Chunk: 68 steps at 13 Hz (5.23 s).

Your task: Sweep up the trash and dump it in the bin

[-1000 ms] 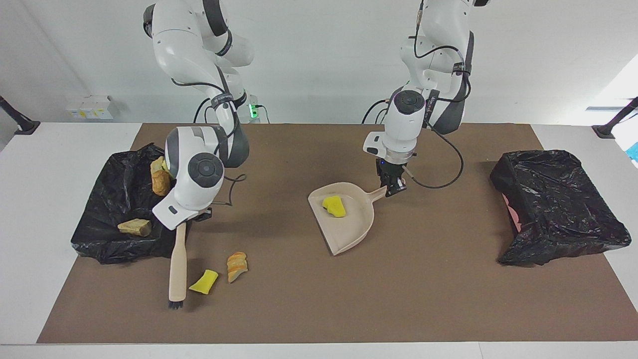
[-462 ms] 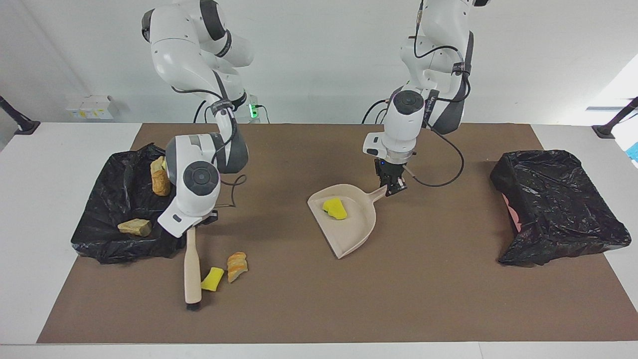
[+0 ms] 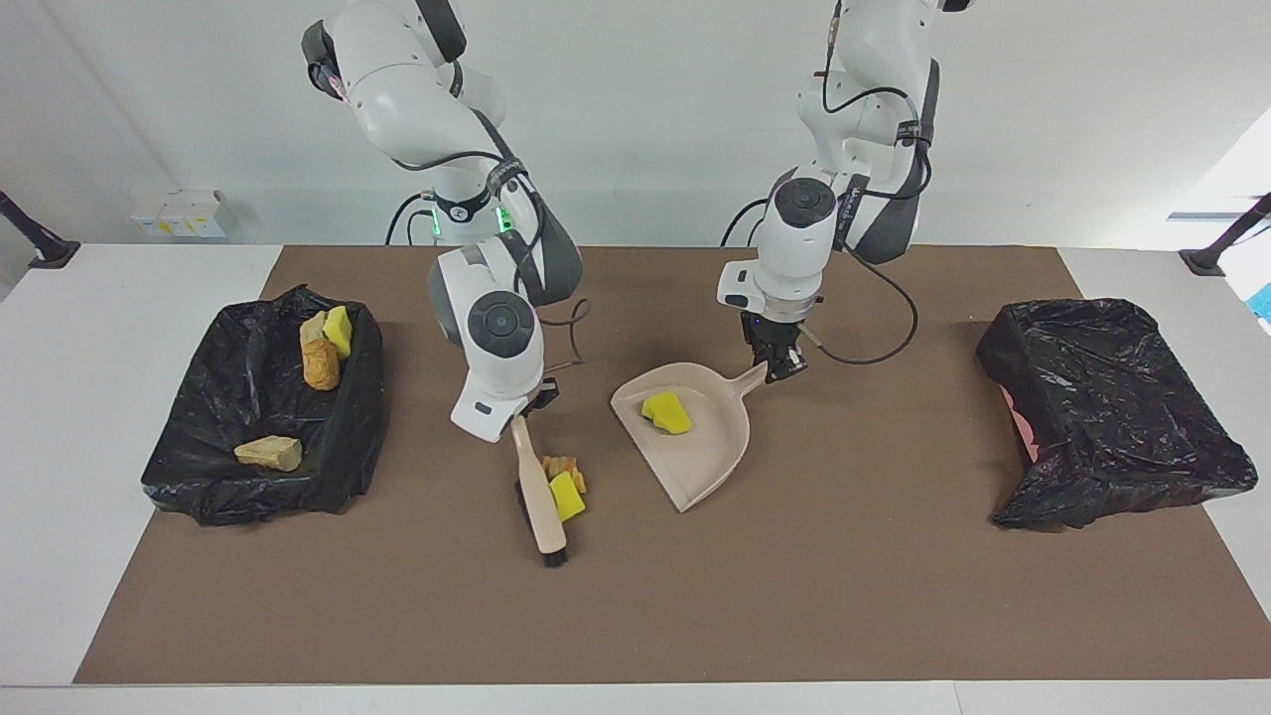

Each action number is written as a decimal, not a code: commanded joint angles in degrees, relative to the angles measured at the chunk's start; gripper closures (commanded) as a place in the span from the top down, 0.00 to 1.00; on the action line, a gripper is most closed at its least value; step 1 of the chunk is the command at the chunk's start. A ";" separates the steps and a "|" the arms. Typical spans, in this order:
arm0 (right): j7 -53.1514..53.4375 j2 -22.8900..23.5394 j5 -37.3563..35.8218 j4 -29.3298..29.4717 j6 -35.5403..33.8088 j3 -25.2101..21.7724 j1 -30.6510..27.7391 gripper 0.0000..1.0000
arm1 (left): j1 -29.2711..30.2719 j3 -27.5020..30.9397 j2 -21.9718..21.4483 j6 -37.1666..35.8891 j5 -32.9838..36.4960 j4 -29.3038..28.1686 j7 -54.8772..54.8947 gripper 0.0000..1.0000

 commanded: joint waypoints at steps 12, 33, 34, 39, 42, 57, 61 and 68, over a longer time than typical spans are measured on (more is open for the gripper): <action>11.12 -9.44 10.31 0.66 -3.58 6.09 -0.57 0.00 | 3.47 0.51 2.52 2.36 1.71 2.01 3.21 0.00; -0.98 5.83 -9.90 8.83 -5.27 6.44 1.35 0.00 | 2.70 0.25 2.54 -3.62 0.21 5.28 22.13 0.00; -0.89 5.93 -9.20 8.39 -5.09 6.44 1.53 0.00 | 2.44 0.25 2.27 -3.18 0.13 4.67 21.87 0.00; 5.59 5.14 -1.29 8.48 -10.70 7.22 4.87 0.00 | 1.38 0.25 1.92 -2.91 0.04 3.78 18.53 0.00; 9.12 4.79 0.99 8.65 -12.46 8.28 4.88 0.00 | 1.29 0.25 2.09 -2.13 0.04 2.99 17.38 0.00; 27.48 -11.20 8.82 -1.69 -13.71 9.69 3.46 0.00 | 13.05 0.25 5.52 -4.75 -2.33 11.86 28.53 0.00; 31.80 -19.97 18.12 -14.08 -4.22 9.69 5.83 0.00 | 20.96 0.34 5.35 -11.08 -4.80 17.57 36.36 0.00; 30.58 -39.14 27.71 -36.67 3.25 9.60 11.81 0.00 | 34.75 0.42 5.08 -20.66 -5.23 26.72 55.14 0.00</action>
